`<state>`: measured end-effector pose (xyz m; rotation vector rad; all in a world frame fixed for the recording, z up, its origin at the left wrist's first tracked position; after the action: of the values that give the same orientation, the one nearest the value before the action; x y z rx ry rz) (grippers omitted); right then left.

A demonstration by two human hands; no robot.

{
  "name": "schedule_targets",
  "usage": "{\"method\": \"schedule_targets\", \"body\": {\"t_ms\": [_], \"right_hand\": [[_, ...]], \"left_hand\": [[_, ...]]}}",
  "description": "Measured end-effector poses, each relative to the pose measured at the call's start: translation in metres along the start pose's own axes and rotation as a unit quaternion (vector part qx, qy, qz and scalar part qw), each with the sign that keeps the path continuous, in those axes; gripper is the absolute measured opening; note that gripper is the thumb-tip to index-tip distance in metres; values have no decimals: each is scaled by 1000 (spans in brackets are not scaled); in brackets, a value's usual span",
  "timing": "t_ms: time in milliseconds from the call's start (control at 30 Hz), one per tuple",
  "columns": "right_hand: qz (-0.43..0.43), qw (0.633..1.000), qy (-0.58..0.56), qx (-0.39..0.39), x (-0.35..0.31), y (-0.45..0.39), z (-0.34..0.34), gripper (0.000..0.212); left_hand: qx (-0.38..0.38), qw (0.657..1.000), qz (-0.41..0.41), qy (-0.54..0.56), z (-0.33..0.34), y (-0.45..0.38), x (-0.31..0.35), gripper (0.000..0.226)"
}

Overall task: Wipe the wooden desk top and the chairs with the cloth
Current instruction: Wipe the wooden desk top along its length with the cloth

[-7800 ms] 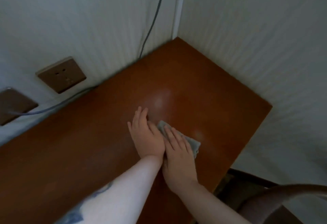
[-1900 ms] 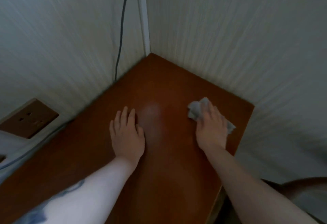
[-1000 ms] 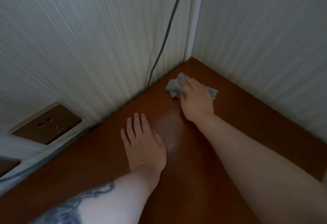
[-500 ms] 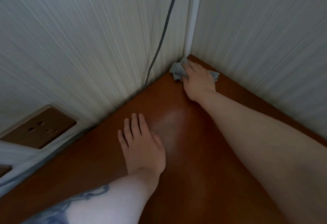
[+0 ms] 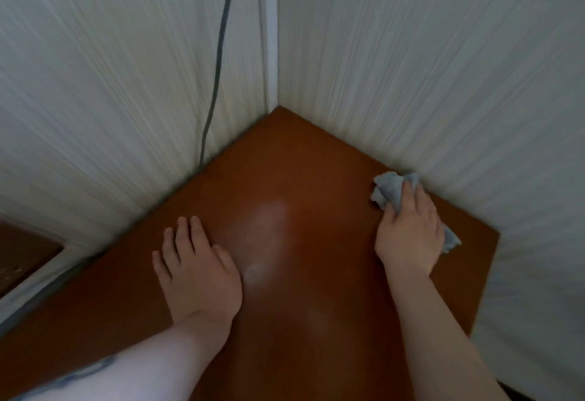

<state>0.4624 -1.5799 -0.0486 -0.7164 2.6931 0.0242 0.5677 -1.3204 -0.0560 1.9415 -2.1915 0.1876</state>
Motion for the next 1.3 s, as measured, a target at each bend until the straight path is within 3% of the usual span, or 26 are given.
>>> {"method": "schedule_targets", "body": {"t_ms": [100, 167, 233, 300, 367, 433, 500, 567, 667, 800, 833, 900, 1033, 1100, 1200, 1233, 1300], "right_hand": [[78, 997, 20, 0, 41, 29, -22, 56], [83, 996, 22, 7, 48, 54, -26, 57], [-42, 999, -5, 1, 23, 75, -19, 55], [-224, 972, -19, -62, -11, 80, -1, 54], [-318, 943, 1, -99, -28, 57, 6, 55], [-269, 958, 19, -97, -14, 19, 3, 54], [-122, 990, 32, -59, 25, 2, -10, 54], [-22, 999, 34, -26, 50, 21, -22, 53], [-109, 992, 27, -53, 38, 66, -24, 54], [-315, 933, 24, -174, 11, 40, -19, 55], [-314, 932, 34, -180, 13, 21, -19, 55], [-228, 961, 30, -155, 33, -13, -21, 56], [-29, 1000, 7, -3, 82, 4, -26, 53], [-67, 998, -9, 12, 72, 23, -24, 53], [-287, 950, 13, -124, 50, 19, -26, 53], [-316, 936, 19, -153, 55, 10, -29, 53], [-280, 951, 8, -128, 84, -8, -36, 52]], "left_hand": [[3, 1000, -2, 5, 0, 0, 0, 54], [7, 1000, 2, 7, 2, 0, 0, 53], [16, 1000, 9, 8, 3, 0, 0, 54], [10, 1000, 8, 11, 3, 0, 1, 53], [24, 1000, 13, 14, -1, 1, 2, 52], [46, 998, 52, 4, -5, 4, 5, 51], [56, 987, 148, -17, -9, 10, 12, 53], [50, 963, 258, -52, -10, 18, 23, 56], [26, 954, 297, -37, -9, 39, 53, 52], [-33, 961, 275, 20, 0, 89, 114, 51], [-60, 964, 260, 16, 5, 100, 124, 52], [-95, 964, 248, -11, 18, 115, 130, 59], [-88, 963, 250, -40, 29, 119, 124, 64], [-81, 965, 244, -49, 30, 119, 127, 67], [-94, 963, 248, -52, 29, 119, 129, 71], [-97, 962, 250, -51, 29, 119, 128, 71], [-96, 962, 250, -54, 30, 119, 127, 72]]}}
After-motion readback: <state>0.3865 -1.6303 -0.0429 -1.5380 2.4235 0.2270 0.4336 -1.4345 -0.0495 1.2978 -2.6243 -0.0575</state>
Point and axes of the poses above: each hand's wrist, its own y-axis away from the middle knuckle, its own z-axis out of the palm, x = y × z, the point moved 2 cm from there along -y, towards the middle knuckle, and after that the axes turned 3 degrees about -x, right-handed, at the moved point
